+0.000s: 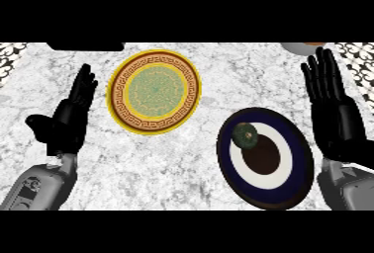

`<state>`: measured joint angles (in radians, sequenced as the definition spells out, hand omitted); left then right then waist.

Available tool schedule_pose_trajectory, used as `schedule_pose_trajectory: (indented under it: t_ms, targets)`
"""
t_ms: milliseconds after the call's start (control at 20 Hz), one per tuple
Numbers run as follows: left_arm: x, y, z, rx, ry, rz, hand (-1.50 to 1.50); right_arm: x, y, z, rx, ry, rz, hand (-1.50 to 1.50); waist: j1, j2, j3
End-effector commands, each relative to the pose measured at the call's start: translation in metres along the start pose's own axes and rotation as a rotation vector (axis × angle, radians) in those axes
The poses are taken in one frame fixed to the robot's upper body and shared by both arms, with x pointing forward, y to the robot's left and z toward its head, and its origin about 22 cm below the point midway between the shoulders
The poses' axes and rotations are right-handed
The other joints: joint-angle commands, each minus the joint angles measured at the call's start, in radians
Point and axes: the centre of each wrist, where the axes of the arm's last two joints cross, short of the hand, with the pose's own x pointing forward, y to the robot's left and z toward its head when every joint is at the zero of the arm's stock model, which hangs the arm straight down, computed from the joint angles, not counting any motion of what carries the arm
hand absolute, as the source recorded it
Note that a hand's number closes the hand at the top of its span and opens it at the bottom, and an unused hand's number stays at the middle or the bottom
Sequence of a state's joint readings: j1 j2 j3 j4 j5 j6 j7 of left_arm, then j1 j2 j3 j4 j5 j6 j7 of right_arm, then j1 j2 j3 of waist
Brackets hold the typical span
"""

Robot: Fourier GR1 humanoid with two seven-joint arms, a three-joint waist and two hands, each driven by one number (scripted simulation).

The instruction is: Pick the squash from the plate and place it in the plate

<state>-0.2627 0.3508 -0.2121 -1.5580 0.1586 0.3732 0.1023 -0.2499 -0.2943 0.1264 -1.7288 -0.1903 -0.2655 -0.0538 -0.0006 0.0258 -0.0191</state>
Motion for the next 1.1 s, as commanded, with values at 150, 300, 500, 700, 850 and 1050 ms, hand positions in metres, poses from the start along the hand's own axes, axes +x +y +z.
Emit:
schedule_pose_trajectory:
  t_ms: [150, 300, 500, 700, 850, 1050]
  targets:
    - [0.022, 0.017, -0.011, -0.110, -0.112, -0.052, 0.00, -0.036, 0.085, -0.043, -0.059, 0.043, 0.130, 1.50, 0.060, -0.014, 0.018]
    - [0.025, 0.020, -0.015, -0.109, -0.120, -0.072, 0.00, -0.086, -0.011, -0.010, -0.069, 0.274, 0.619, 1.50, 0.016, 0.019, -0.027]
    - [0.032, 0.017, -0.015, -0.192, -0.130, -0.048, 0.00, -0.119, 0.048, -0.004, -0.358, 0.408, 0.608, 1.50, 0.066, -0.005, 0.013]
    - [0.024, 0.025, -0.016, -0.191, -0.118, -0.047, 0.00, -0.115, 0.114, -0.002, -0.594, 0.271, 0.469, -1.50, 0.068, -0.009, 0.021]
    - [0.018, 0.039, -0.014, -0.180, -0.102, -0.036, 0.00, -0.110, 0.137, 0.002, -0.634, 0.157, 0.466, -1.50, 0.062, -0.015, 0.021]
    - [0.024, 0.051, -0.014, -0.168, -0.092, -0.044, 0.00, -0.115, 0.151, -0.009, -0.644, 0.105, 0.545, -1.50, 0.027, -0.026, 0.018]
